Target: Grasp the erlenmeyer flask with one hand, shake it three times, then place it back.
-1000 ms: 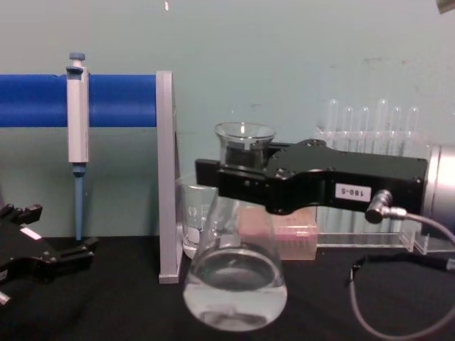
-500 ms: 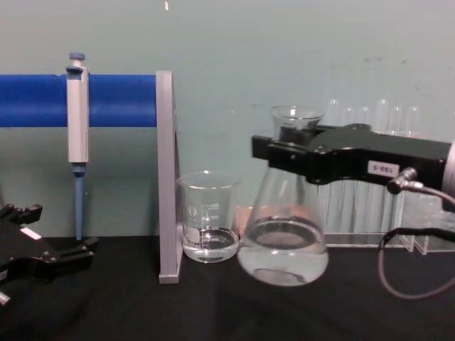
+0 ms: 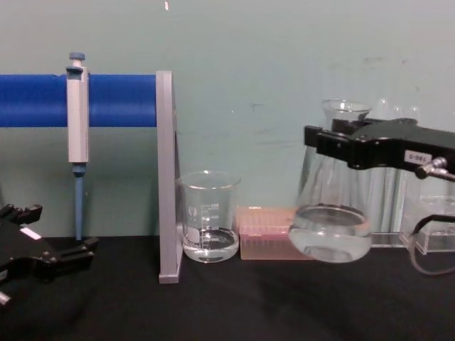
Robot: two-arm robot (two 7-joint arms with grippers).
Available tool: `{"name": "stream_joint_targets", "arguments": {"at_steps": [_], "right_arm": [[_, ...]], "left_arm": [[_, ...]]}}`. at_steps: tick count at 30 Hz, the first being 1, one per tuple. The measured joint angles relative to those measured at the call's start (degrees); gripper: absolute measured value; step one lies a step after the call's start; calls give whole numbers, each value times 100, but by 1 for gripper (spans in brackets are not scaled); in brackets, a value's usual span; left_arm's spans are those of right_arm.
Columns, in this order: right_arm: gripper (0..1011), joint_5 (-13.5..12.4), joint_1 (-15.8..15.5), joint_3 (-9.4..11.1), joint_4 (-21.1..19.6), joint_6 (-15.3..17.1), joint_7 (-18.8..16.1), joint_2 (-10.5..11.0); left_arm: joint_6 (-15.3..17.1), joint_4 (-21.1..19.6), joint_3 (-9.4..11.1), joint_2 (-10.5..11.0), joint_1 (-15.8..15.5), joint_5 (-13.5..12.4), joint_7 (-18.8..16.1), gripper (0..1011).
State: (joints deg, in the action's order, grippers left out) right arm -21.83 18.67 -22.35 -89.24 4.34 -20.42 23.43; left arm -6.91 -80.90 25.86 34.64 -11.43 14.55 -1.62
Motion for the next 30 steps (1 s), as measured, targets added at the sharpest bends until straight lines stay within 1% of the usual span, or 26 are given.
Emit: {"name": "stream_joint_targets", "arguments": {"at_steps": [4, 5, 12, 19, 30], "right_arm": [[456, 93, -17, 125, 47, 32, 120, -52], [456, 93, -17, 125, 47, 32, 120, -52], [456, 244, -51, 307, 85, 101, 264, -113], [456, 358, -95, 460, 102, 139, 313, -160], [456, 498, -175, 622, 80, 178, 356, -226]], "left_arm": [[0, 0, 0, 0, 0, 0, 0, 1001], [0, 0, 0, 0, 0, 0, 0, 1001], [0, 0, 0, 0, 0, 0, 0, 1001], [0, 0, 0, 0, 0, 0, 0, 1001], [0, 0, 0, 0, 0, 0, 0, 1001]]}}
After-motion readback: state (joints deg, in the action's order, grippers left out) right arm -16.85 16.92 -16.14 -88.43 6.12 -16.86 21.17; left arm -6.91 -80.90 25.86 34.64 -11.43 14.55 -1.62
